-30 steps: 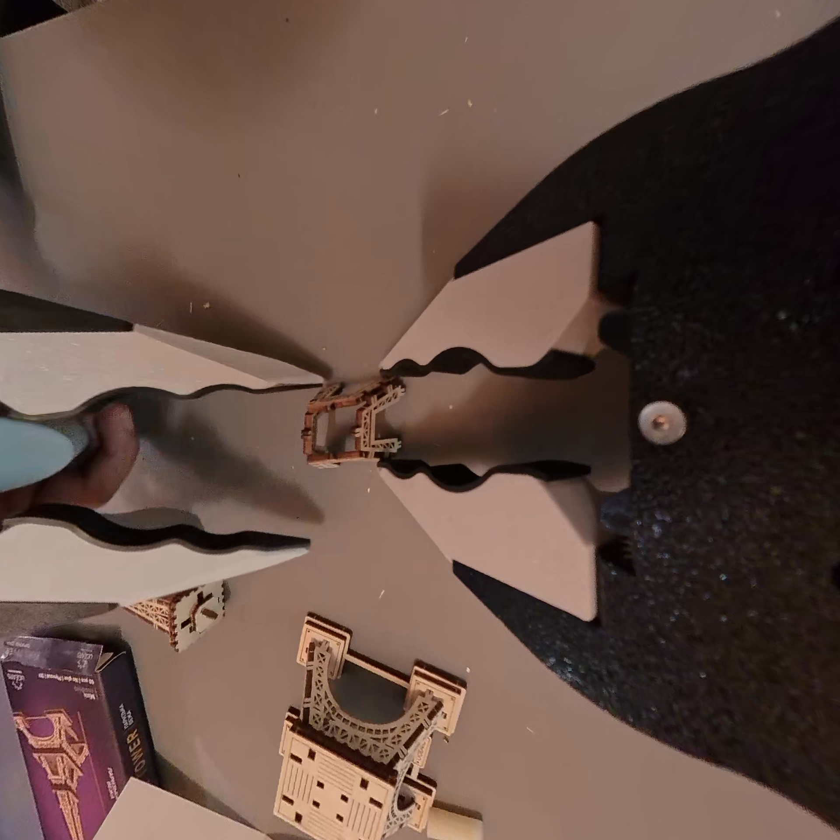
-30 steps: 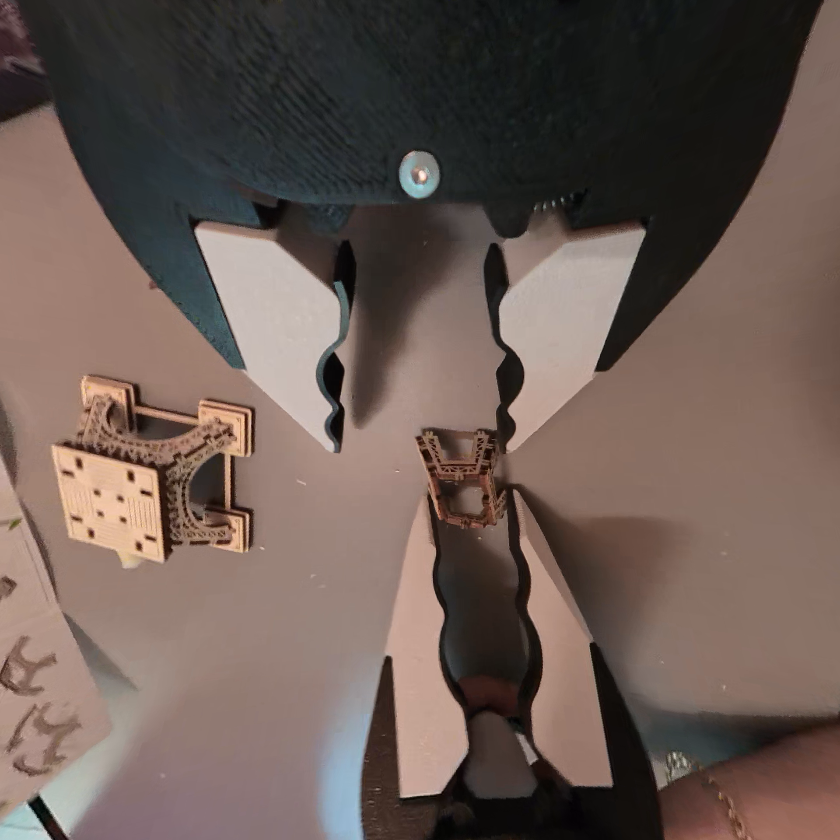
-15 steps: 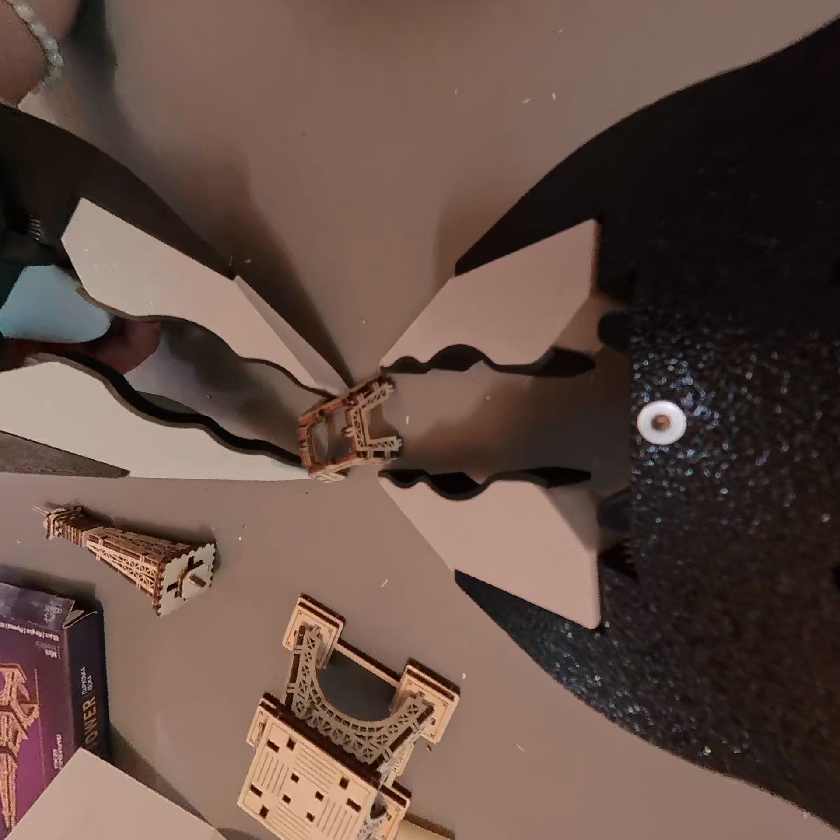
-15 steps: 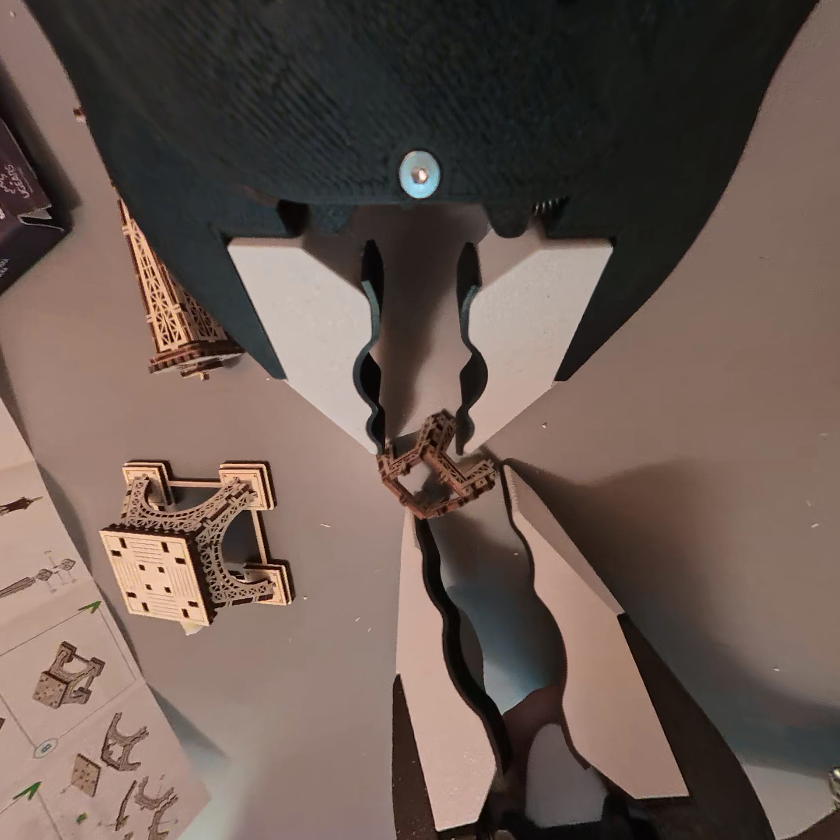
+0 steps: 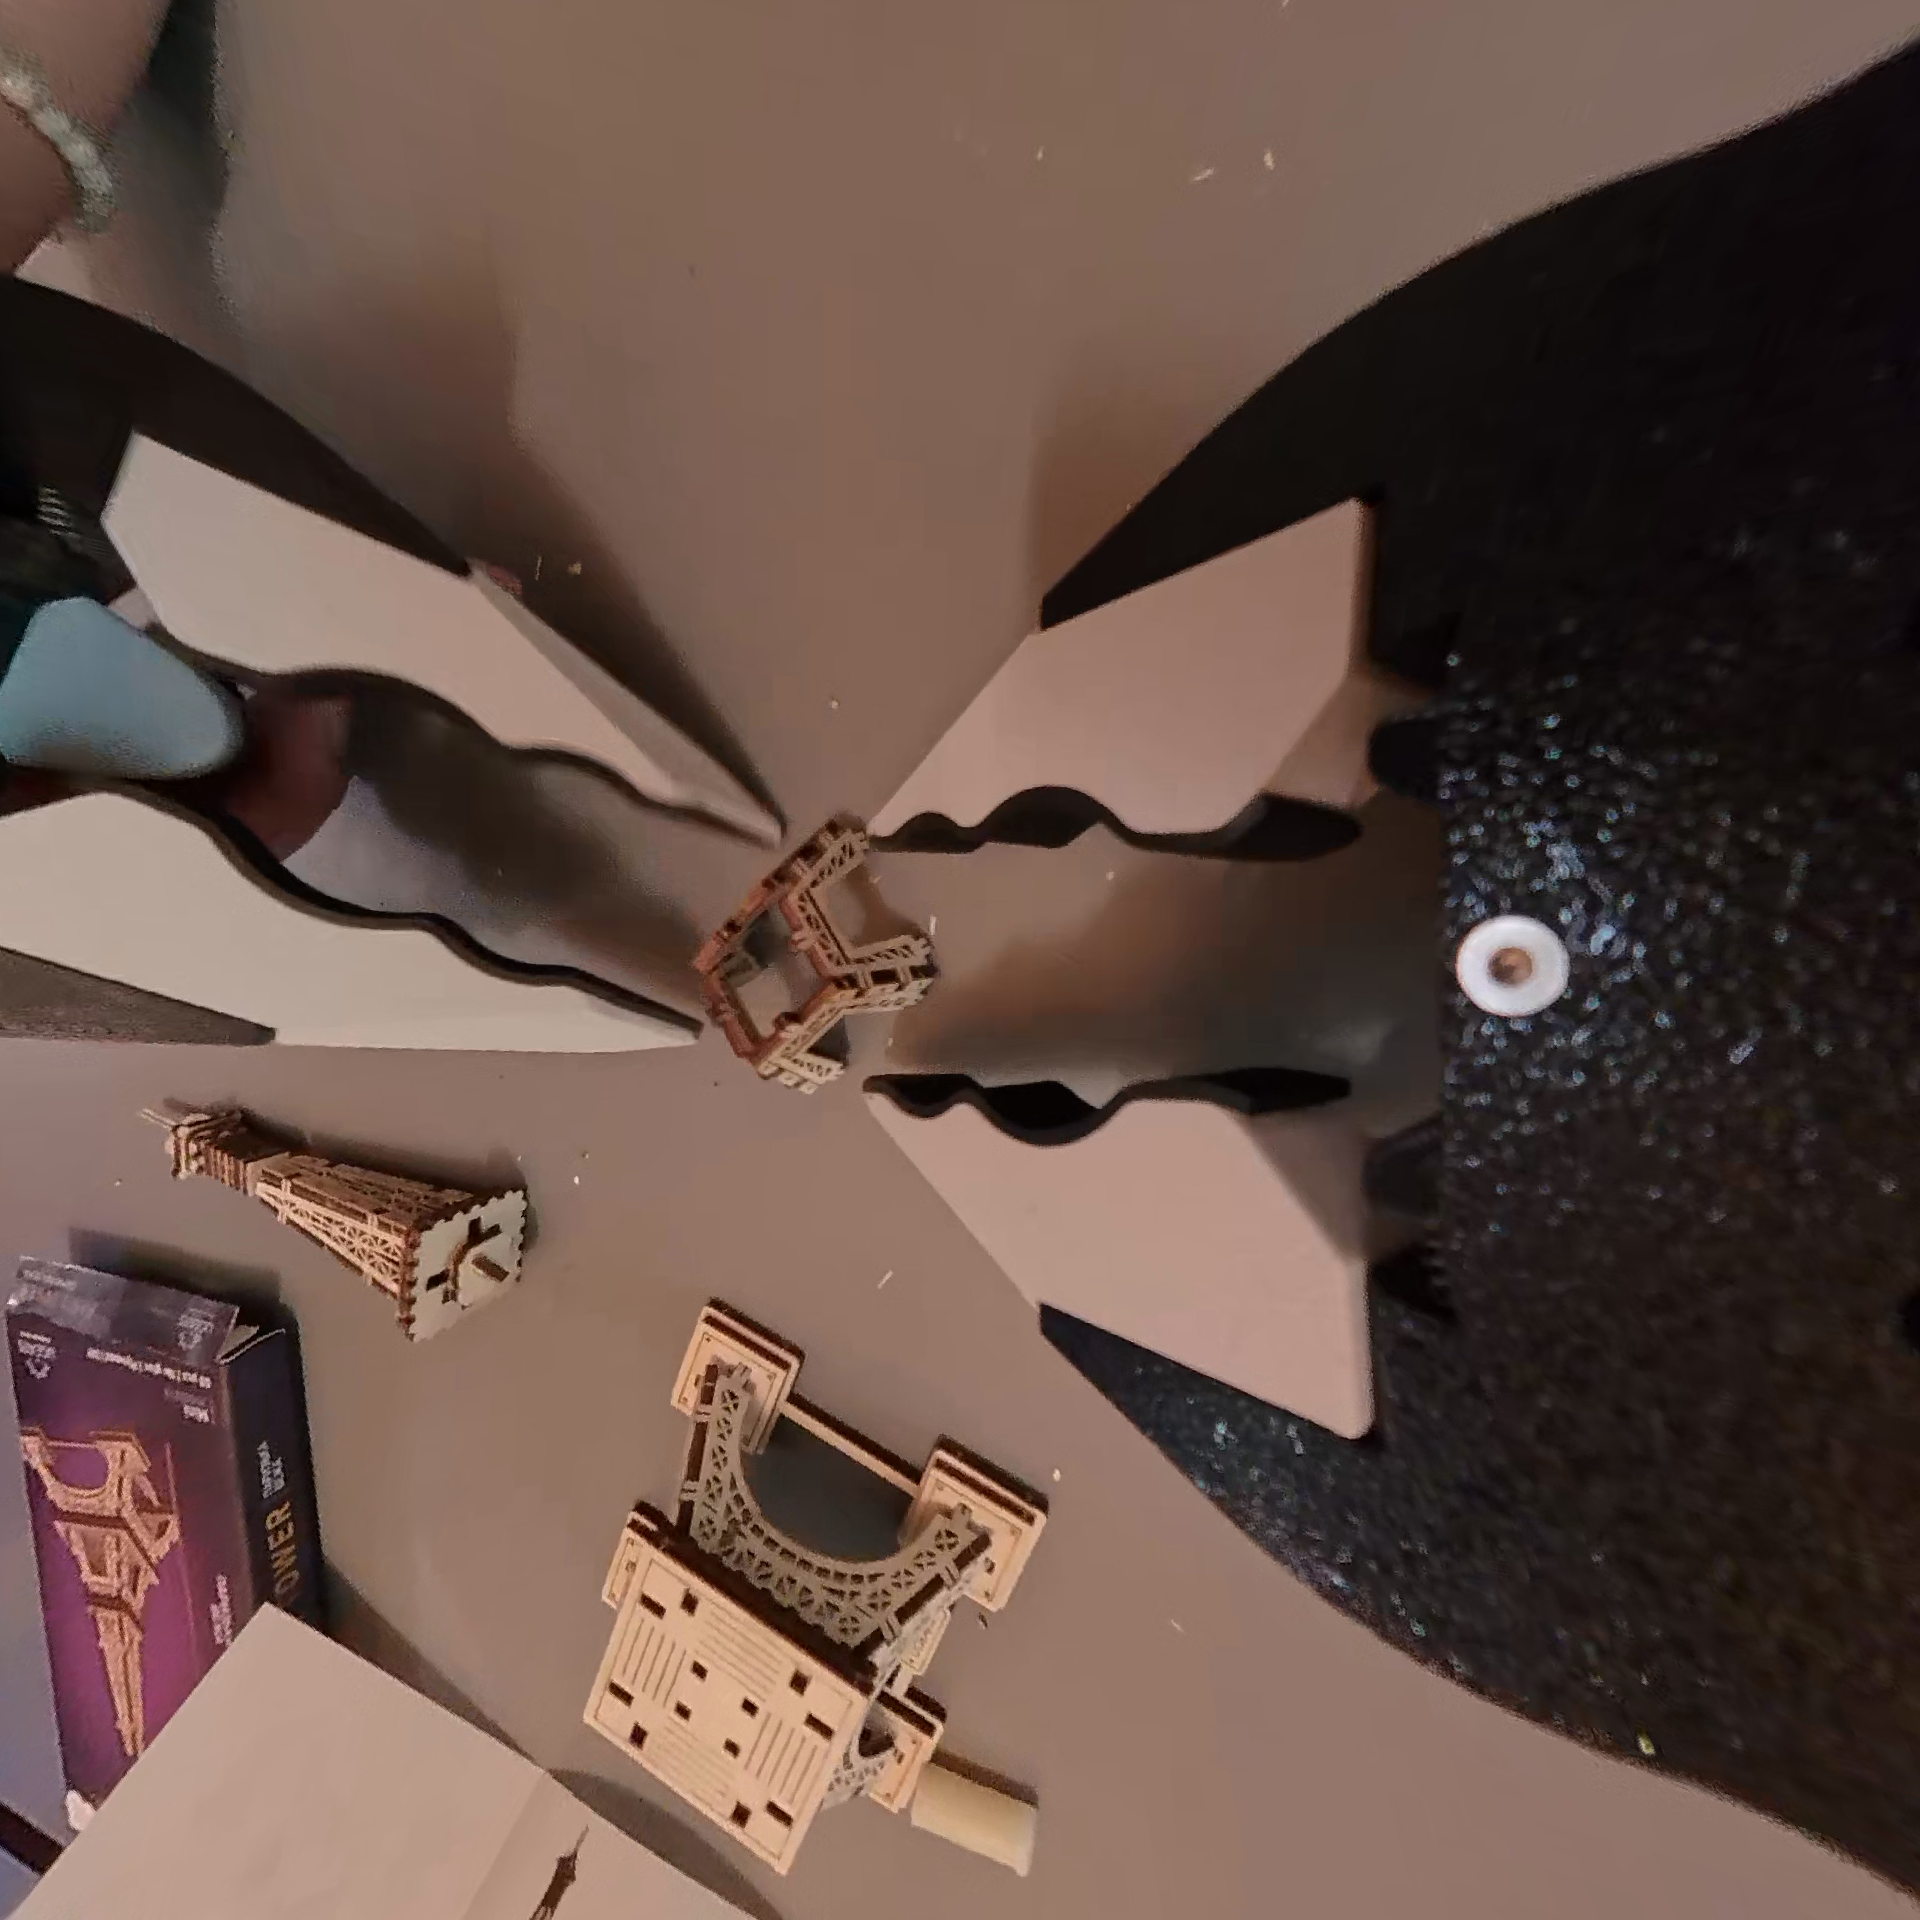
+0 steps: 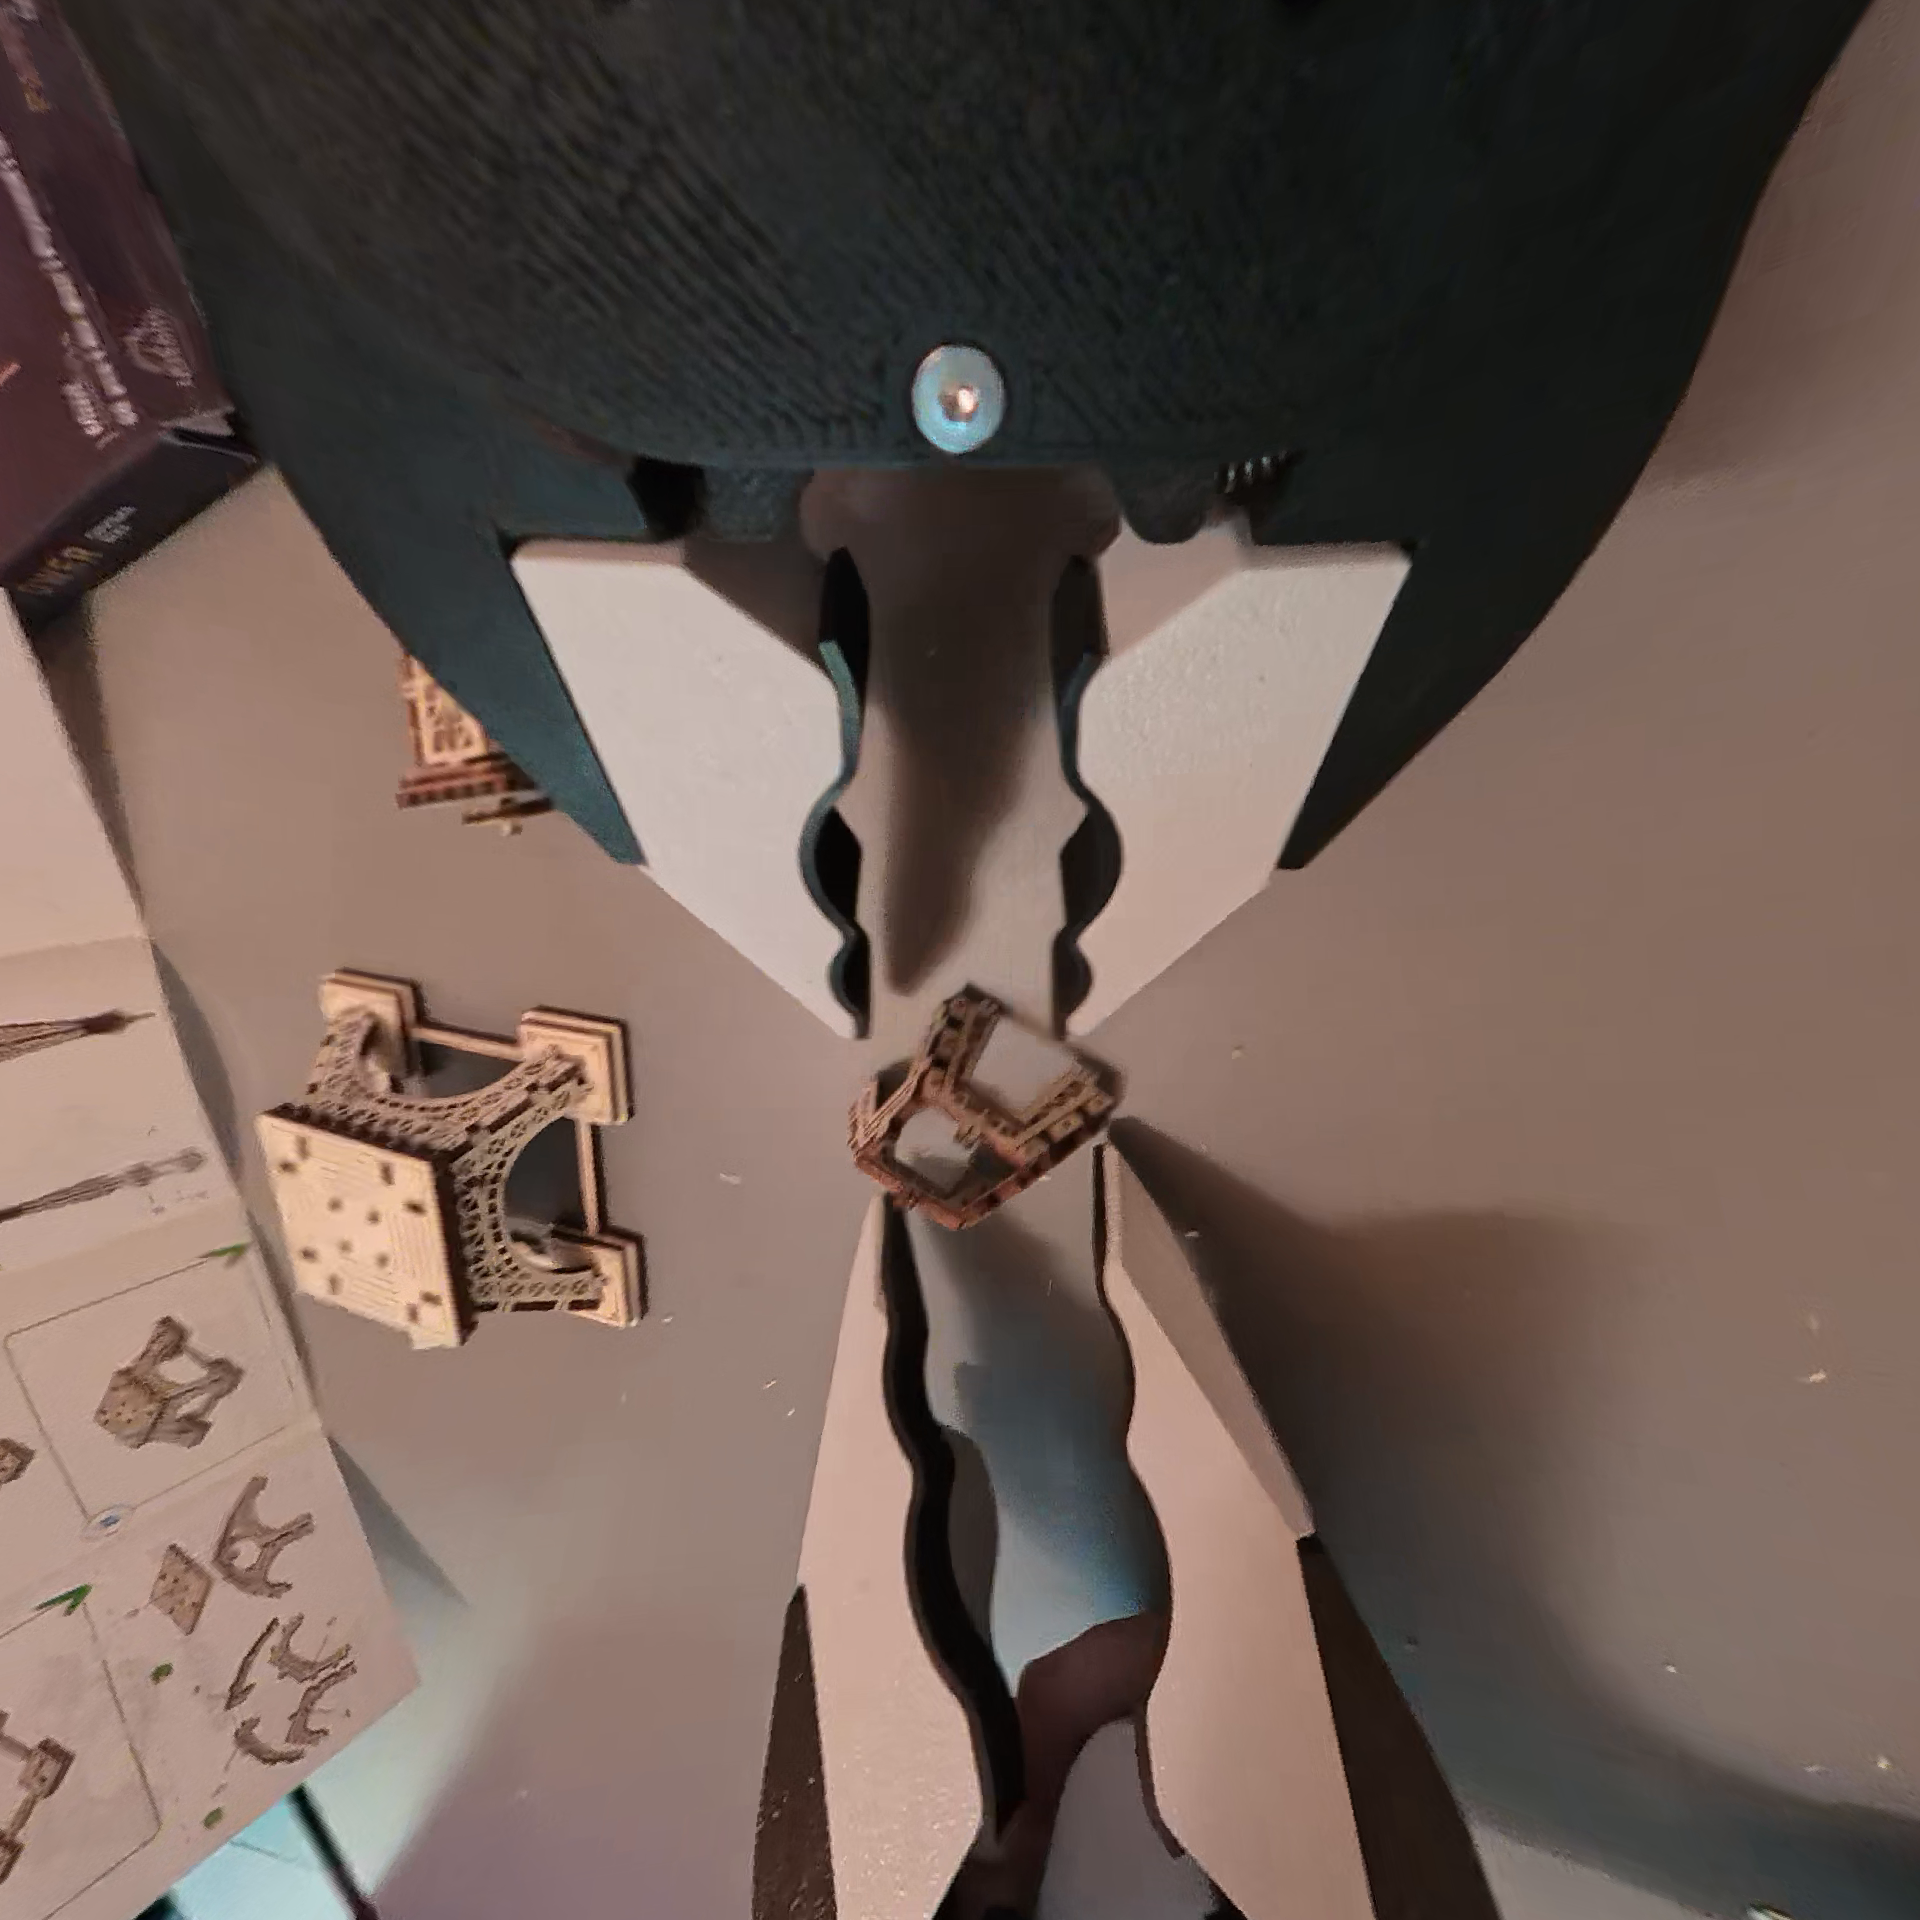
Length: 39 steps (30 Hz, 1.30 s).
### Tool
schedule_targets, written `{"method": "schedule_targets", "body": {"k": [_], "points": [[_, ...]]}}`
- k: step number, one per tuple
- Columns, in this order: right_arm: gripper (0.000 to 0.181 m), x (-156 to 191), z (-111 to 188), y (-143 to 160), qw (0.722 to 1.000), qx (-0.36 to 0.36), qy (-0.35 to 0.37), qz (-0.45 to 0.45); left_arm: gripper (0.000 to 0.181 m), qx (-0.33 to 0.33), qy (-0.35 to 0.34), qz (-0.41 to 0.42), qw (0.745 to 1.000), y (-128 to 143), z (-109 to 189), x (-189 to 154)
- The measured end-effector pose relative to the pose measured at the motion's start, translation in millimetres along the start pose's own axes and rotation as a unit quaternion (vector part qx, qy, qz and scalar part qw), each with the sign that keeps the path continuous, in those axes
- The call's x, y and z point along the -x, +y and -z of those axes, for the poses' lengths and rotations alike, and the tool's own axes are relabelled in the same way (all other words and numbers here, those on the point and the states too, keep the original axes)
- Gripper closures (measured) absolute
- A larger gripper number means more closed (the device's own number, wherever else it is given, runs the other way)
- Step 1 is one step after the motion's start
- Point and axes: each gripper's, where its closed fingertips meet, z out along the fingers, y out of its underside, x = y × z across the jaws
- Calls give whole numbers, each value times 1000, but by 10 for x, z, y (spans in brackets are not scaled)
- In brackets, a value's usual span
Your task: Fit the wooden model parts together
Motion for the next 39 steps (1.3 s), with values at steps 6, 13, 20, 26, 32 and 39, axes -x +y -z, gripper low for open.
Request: {"method": "schedule_targets", "body": {"k": [6,13,20,26,32,39], "points": [[117,96,81,-106,996,-31,-34,-78,145,9,-2,-19,1000,-7,-48,-30],[130,42,-72,-31,996,15,-18,-82,157,9,2,-22,1000,-15,-55,-54],[142,81,-81,-26,994,16,-50,-92,152,-32,15,10,999,-121,15,-50],[143,86,-84,-23,993,17,-56,-98,119,-46,-24,3,999,-172,48,75],[143,88,-86,-22,993,18,-61,-102,125,-38,7,-54,998,-230,32,47],[115,80,-28,18,994,19,-49,-99,131,20,93,-80,992,-182,-22,43]]}}
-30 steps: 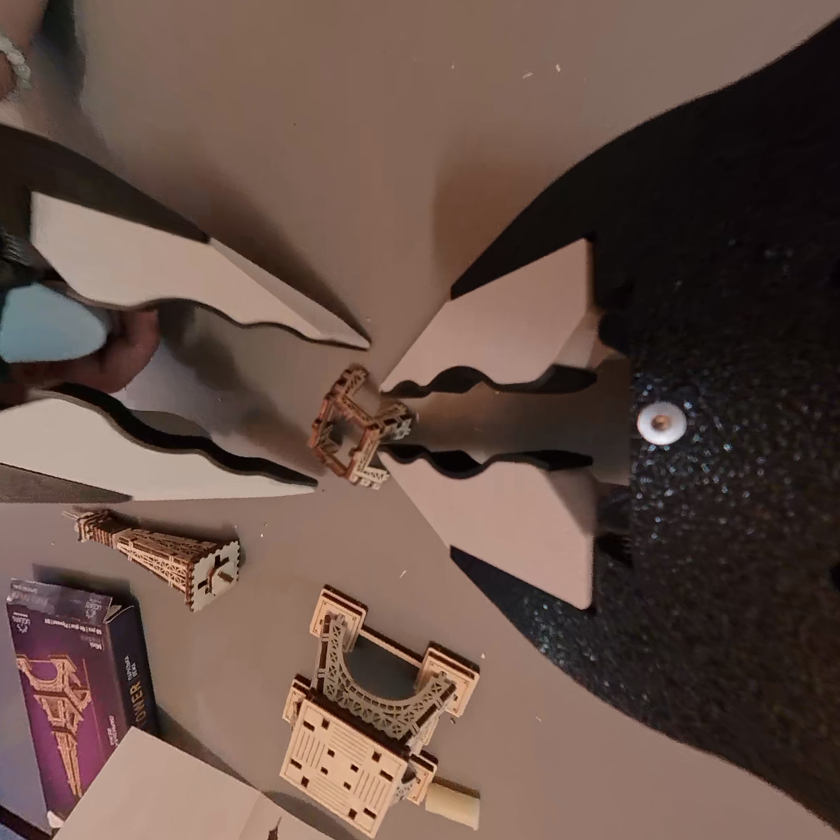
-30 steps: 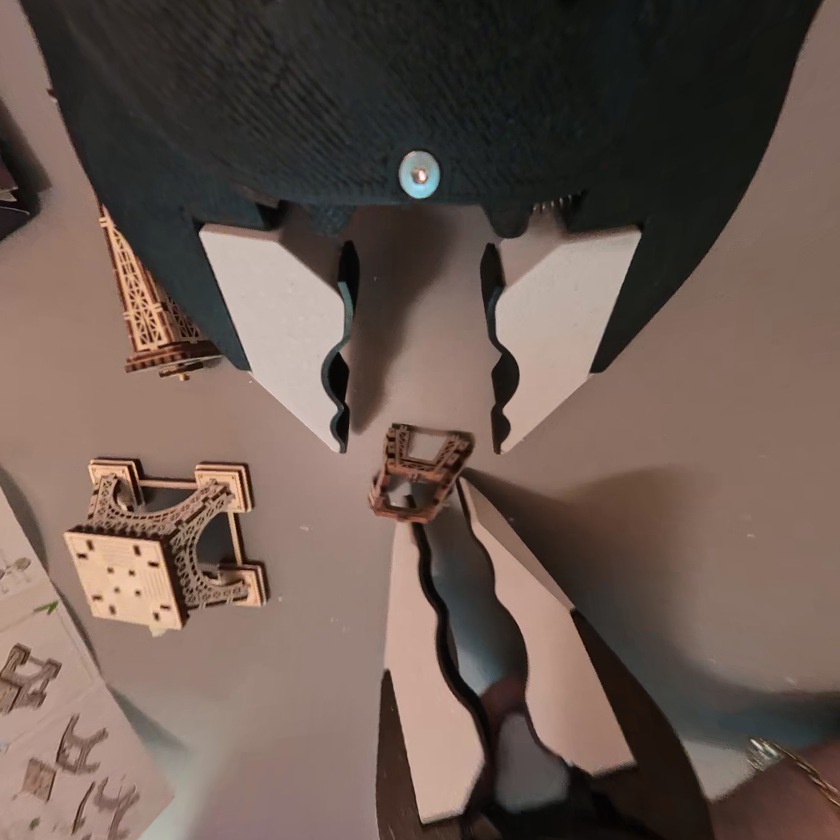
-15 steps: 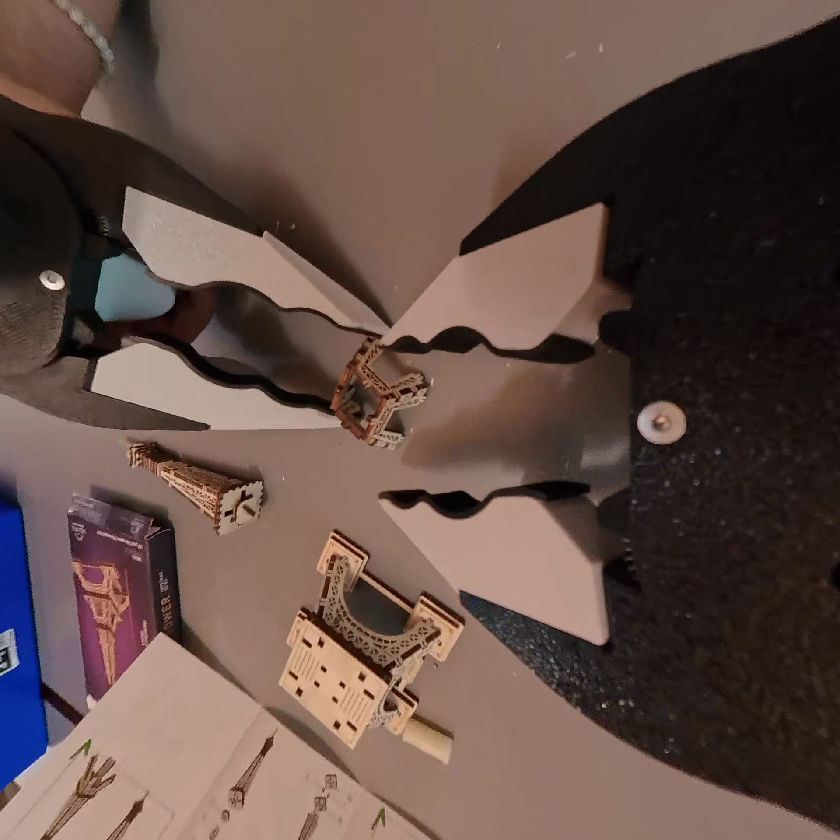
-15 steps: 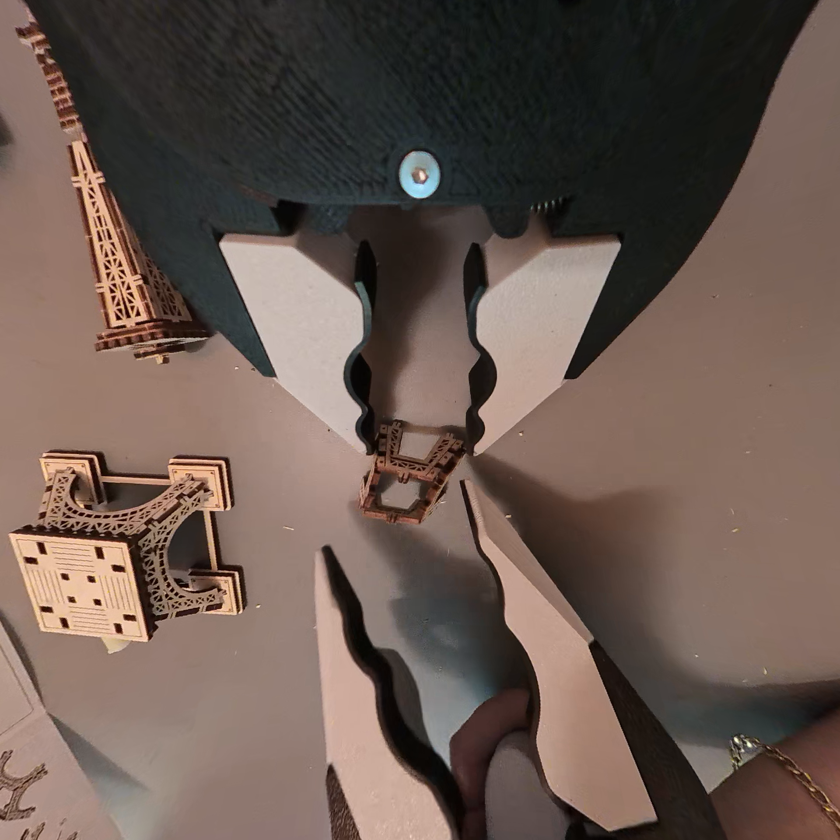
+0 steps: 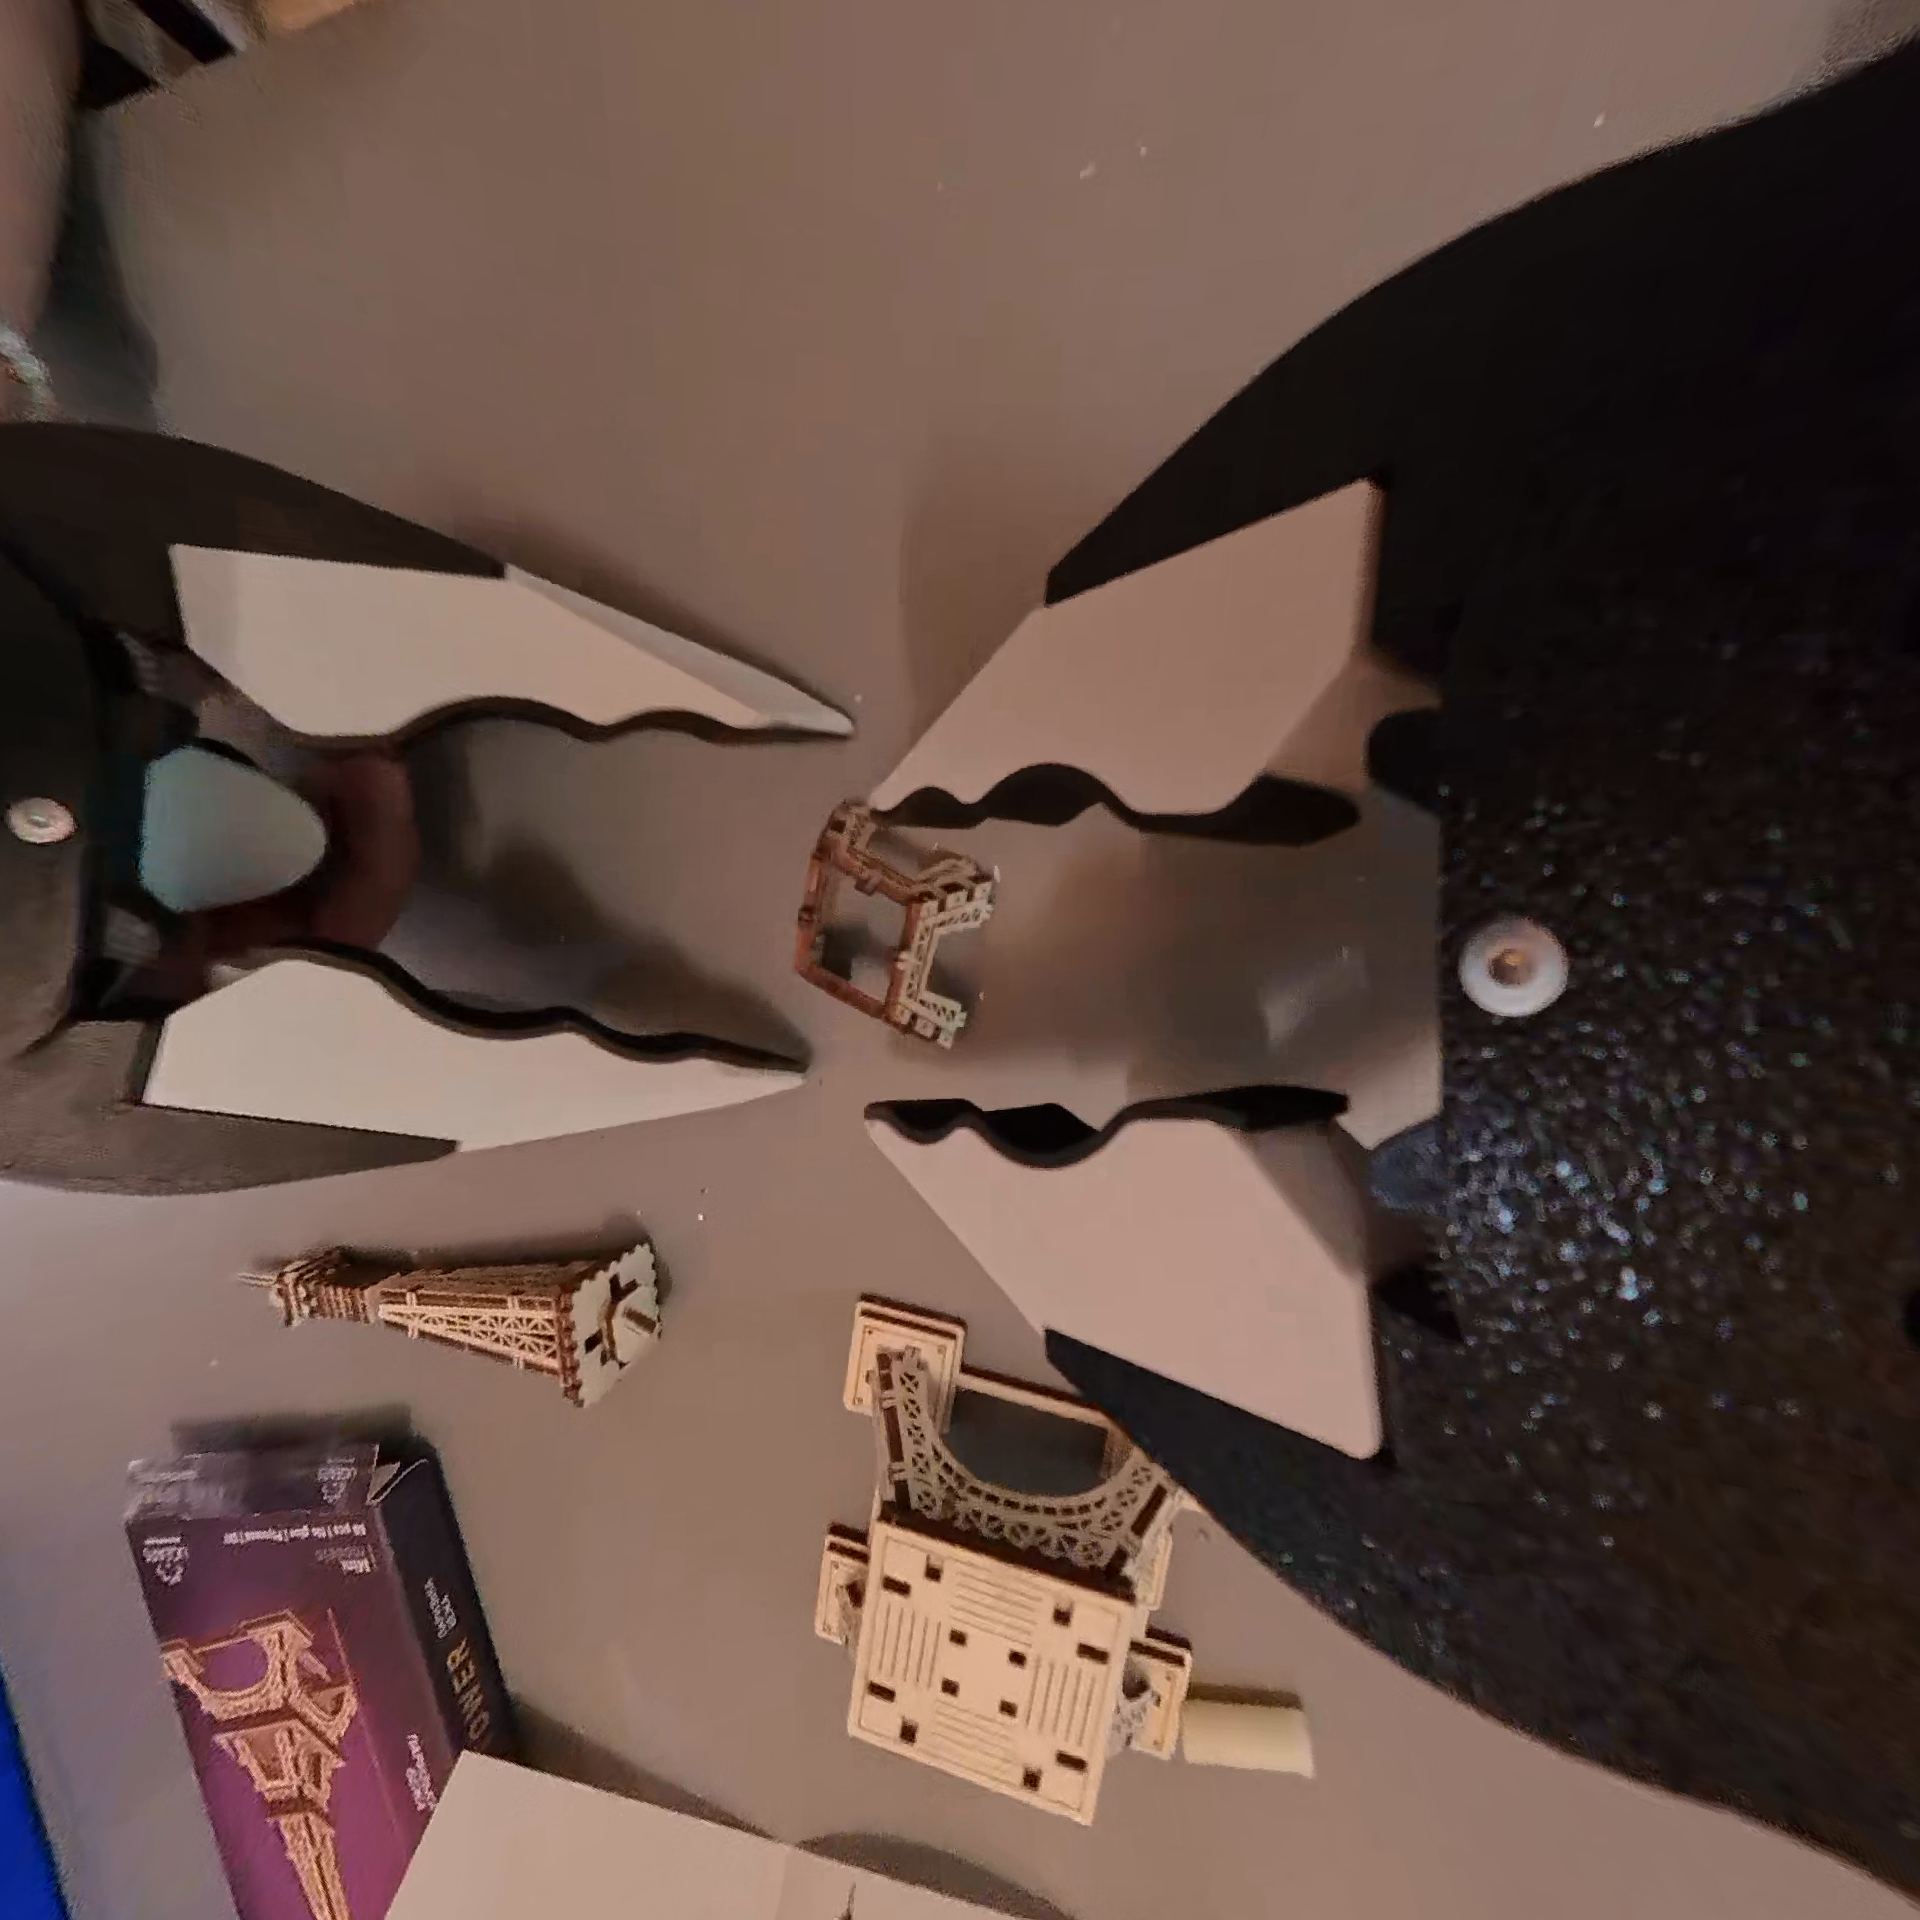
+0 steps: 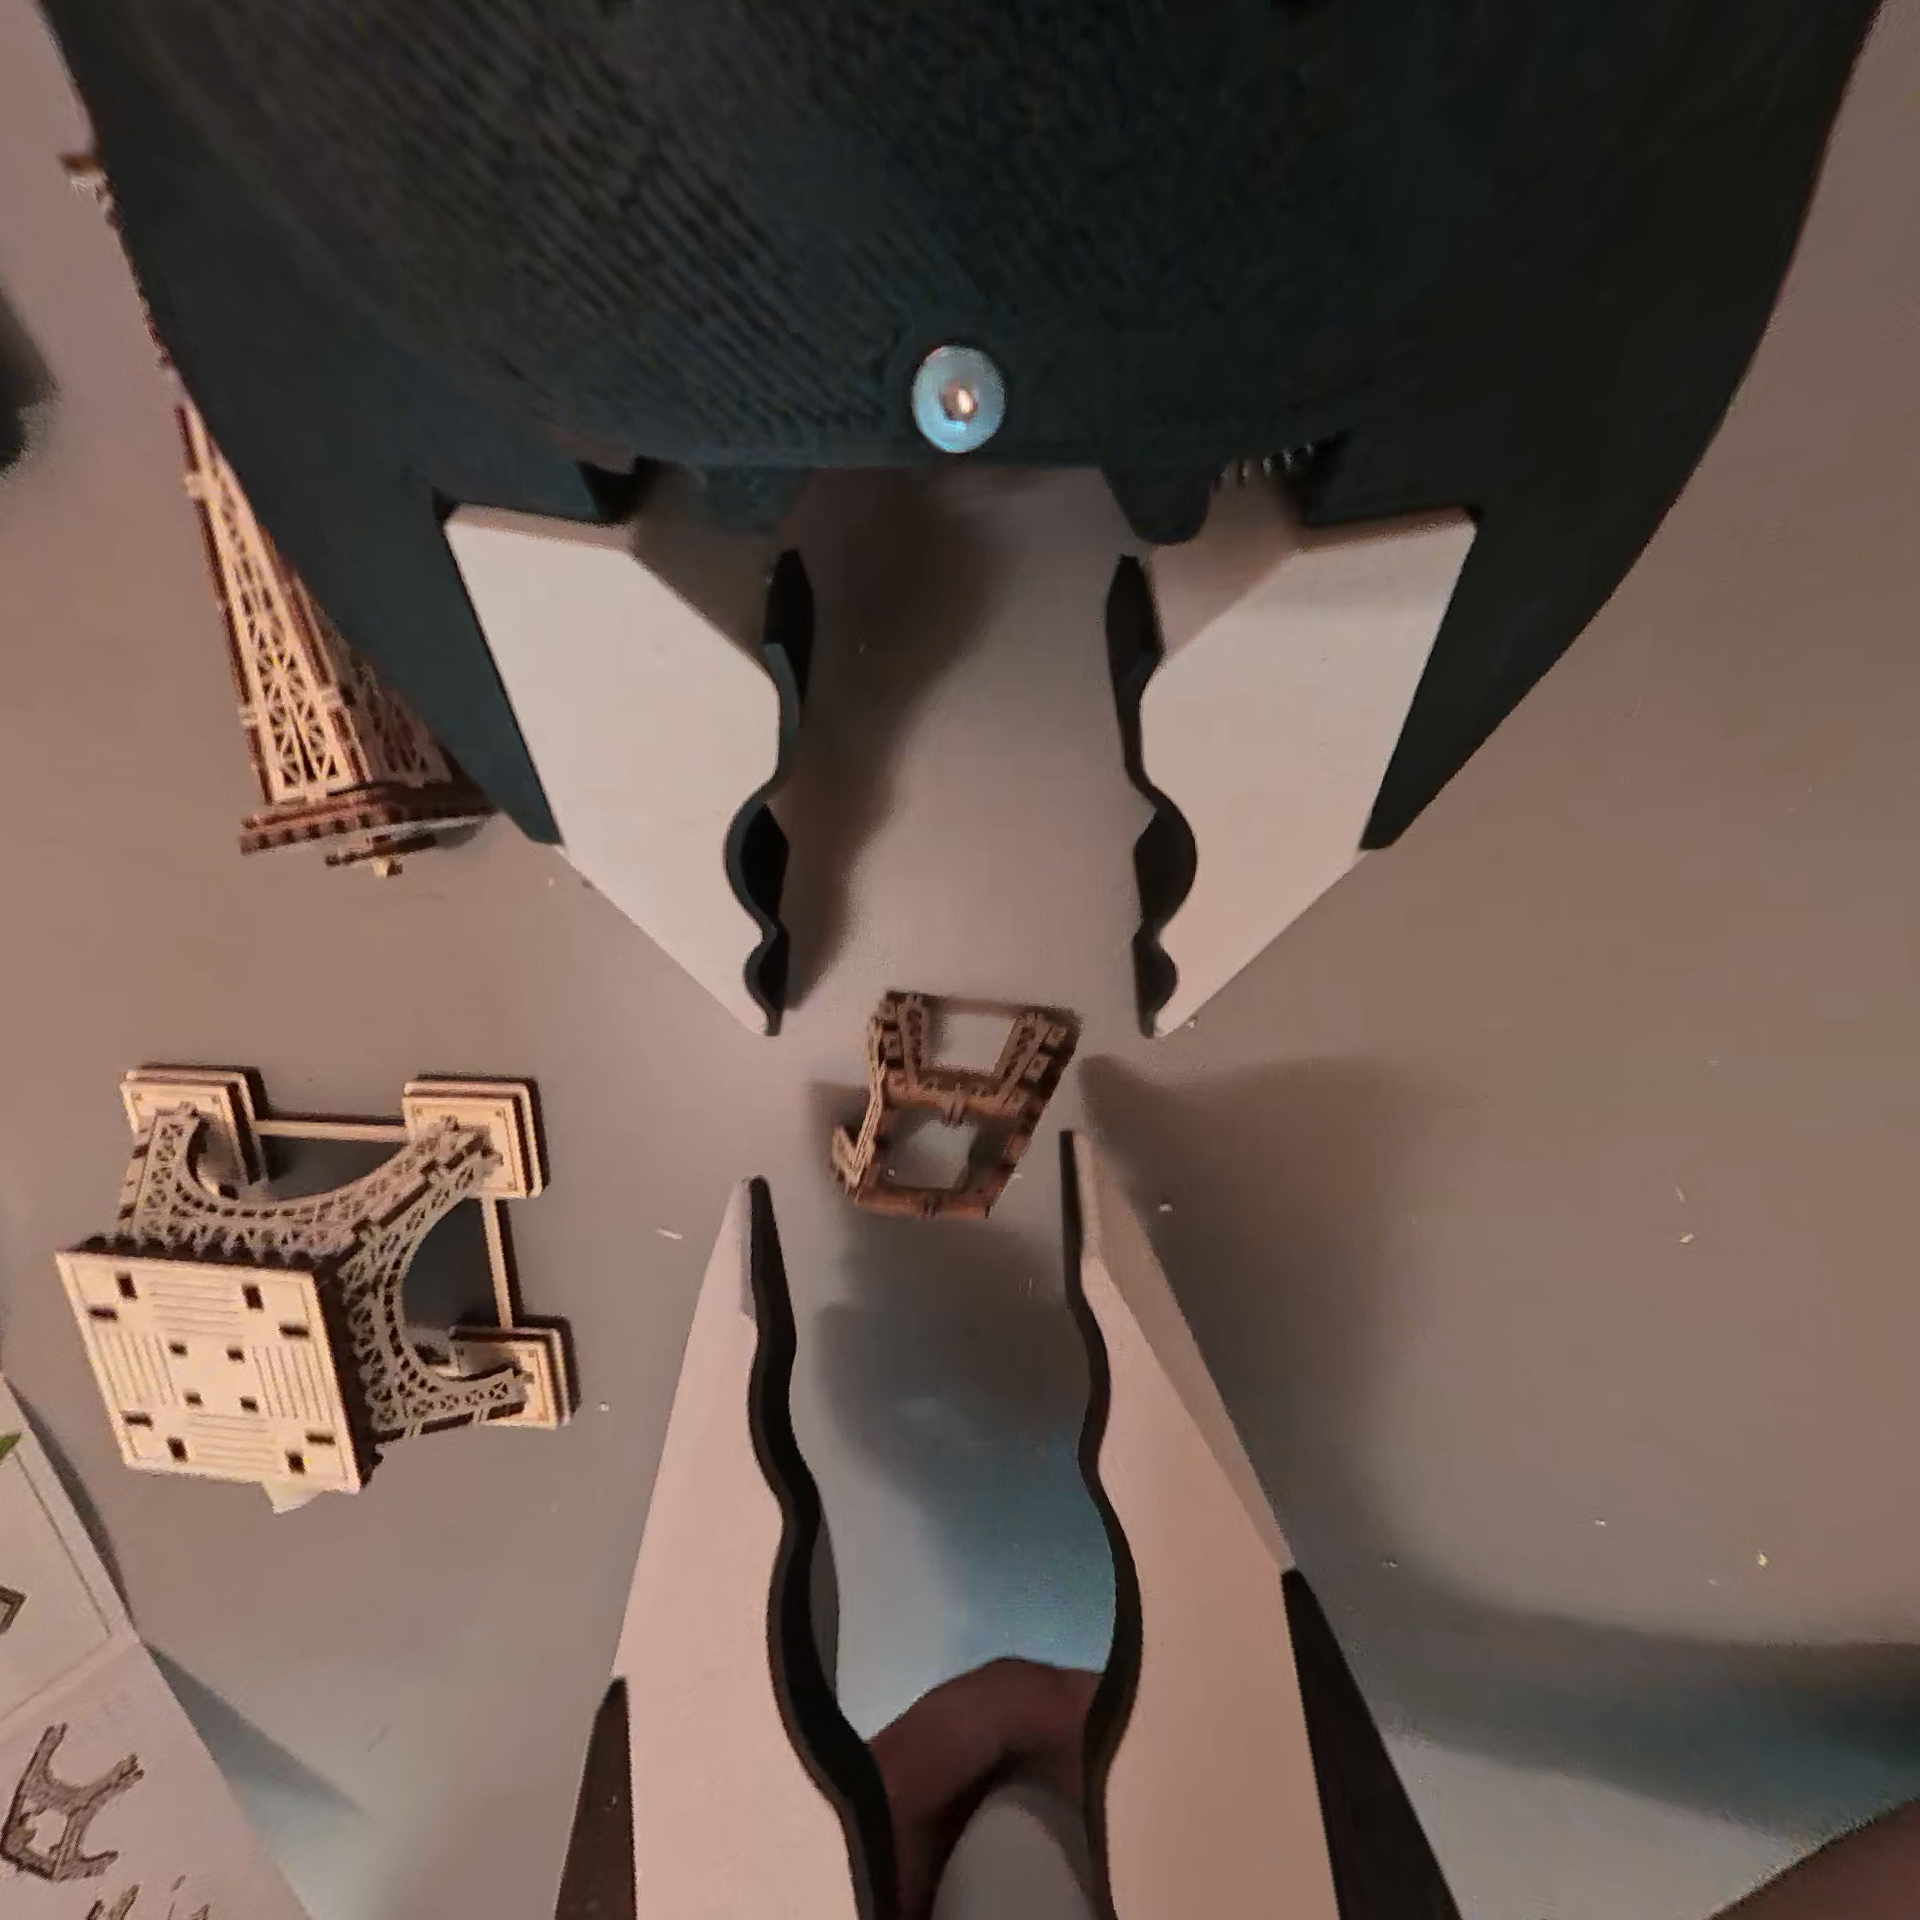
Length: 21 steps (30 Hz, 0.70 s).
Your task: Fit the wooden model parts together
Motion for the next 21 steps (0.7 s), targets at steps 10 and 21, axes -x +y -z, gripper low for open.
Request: {"method": "schedule_targets", "body": {"k": [10,21], "points": [[132,-50,108,-25,999,-27,28,0,148,-8,15,-12,1000,-83,-141,-89],[117,-141,-13,3,1000,2,18,-21,153,-20,20,-9,1000,-72,-128,-122]]}}
